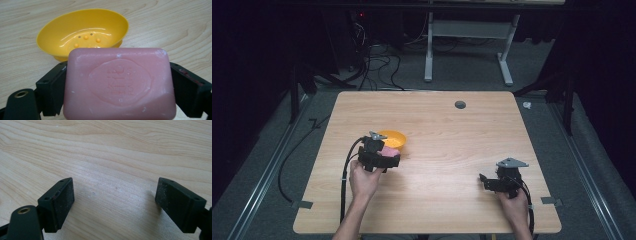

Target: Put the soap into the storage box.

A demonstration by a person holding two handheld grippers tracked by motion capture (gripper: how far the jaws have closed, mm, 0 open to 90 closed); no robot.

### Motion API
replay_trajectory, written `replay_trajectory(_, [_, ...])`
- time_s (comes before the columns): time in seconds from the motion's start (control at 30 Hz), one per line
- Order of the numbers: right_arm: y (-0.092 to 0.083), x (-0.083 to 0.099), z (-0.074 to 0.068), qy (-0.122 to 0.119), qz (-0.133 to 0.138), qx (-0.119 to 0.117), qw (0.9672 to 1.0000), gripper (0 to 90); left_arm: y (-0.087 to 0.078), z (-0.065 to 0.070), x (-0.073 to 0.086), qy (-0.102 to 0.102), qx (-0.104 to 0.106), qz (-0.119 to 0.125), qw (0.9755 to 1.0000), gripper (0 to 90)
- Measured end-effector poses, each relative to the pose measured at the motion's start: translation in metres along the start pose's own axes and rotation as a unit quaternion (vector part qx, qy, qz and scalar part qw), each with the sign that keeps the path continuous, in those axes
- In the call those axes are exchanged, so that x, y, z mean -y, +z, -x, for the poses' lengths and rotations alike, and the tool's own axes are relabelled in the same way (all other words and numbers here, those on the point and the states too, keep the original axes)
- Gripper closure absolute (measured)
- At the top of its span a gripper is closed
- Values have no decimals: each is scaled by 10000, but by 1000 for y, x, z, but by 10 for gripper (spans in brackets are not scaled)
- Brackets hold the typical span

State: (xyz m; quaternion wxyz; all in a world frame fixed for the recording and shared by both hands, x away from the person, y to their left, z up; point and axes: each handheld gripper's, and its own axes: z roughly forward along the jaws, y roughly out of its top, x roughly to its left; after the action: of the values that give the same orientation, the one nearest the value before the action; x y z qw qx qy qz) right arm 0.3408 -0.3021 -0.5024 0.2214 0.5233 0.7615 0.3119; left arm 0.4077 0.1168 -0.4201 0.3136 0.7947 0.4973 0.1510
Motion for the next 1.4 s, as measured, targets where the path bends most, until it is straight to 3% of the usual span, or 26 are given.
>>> replay_trajectory(0.33, [0,0,0,-1,-2,1,10000,163,3,-4,-9,-86,-75,-19,9999,135])
replay_trajectory(0.47, [0,0,0,1,-2,0,10000,163,3,-8,-13,-173,14,-20,9998,135])
replay_trajectory(0.8, [0,0,0,-12,-1,2,10000,163,6,-9,-23,-123,-124,-57,9998,135])
replay_trajectory(1.4, [0,0,0,-3,-8,2,10000,163,13,-14,-39,-254,-152,-51,9996,135])
